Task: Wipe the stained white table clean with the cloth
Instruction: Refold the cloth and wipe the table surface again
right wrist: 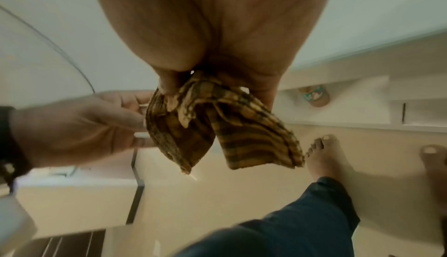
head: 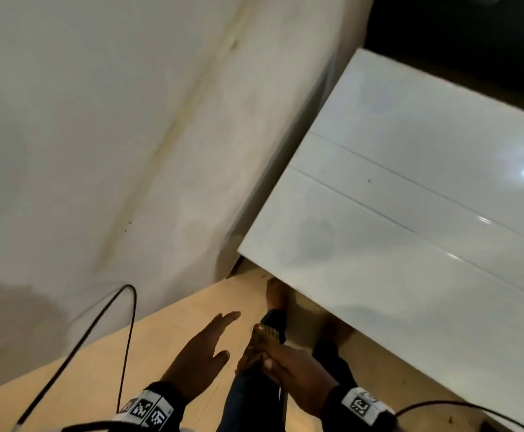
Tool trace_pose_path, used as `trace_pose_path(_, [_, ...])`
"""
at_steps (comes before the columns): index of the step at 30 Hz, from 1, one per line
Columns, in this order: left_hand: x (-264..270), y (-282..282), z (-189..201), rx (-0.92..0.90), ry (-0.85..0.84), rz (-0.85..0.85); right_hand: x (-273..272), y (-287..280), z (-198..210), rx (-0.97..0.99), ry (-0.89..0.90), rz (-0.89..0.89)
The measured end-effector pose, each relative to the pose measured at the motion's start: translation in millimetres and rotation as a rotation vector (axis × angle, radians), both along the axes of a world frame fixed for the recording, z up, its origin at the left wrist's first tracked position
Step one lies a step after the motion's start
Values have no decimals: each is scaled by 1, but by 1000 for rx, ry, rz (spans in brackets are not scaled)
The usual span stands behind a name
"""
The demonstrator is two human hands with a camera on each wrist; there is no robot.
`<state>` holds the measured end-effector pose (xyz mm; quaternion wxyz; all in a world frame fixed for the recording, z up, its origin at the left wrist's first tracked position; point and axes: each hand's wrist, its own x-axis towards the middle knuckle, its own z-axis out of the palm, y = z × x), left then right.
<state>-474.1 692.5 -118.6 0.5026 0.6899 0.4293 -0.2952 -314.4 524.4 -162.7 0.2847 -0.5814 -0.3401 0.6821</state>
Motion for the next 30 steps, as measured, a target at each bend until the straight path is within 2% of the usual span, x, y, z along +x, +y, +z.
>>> trace_pose_path(2, [15, -9, 36, -16, -69, -23, 20, -15, 46, 12, -4, -58])
trace_pose_path(5, [48, -21, 89, -33, -204, -42, 46, -37, 112, 39, 108, -281])
trace_pose_path(9, [99, -36, 160, -74, -389, -221, 78, -73, 195, 40, 221, -598])
trace_pose_path(15, [186, -81, 249, -30, -625, -346, 124, -122, 292, 129, 125, -722])
trace_pose_path(18, [223, -111, 274, -4, -675, -395, 135, -145, 316, 176, 57, -795])
trace_pose_path(24, [271, -137, 304, 5, -745, -425, 155, -183, 342, 161, 117, -910])
trace_pose_path(27, [286, -136, 315, -19, -716, -349, 161, -206, 339, 130, 217, -1108])
trace_pose_path(30, [296, -135, 320, -62, -643, -270, 167, -228, 335, 189, 374, -1300])
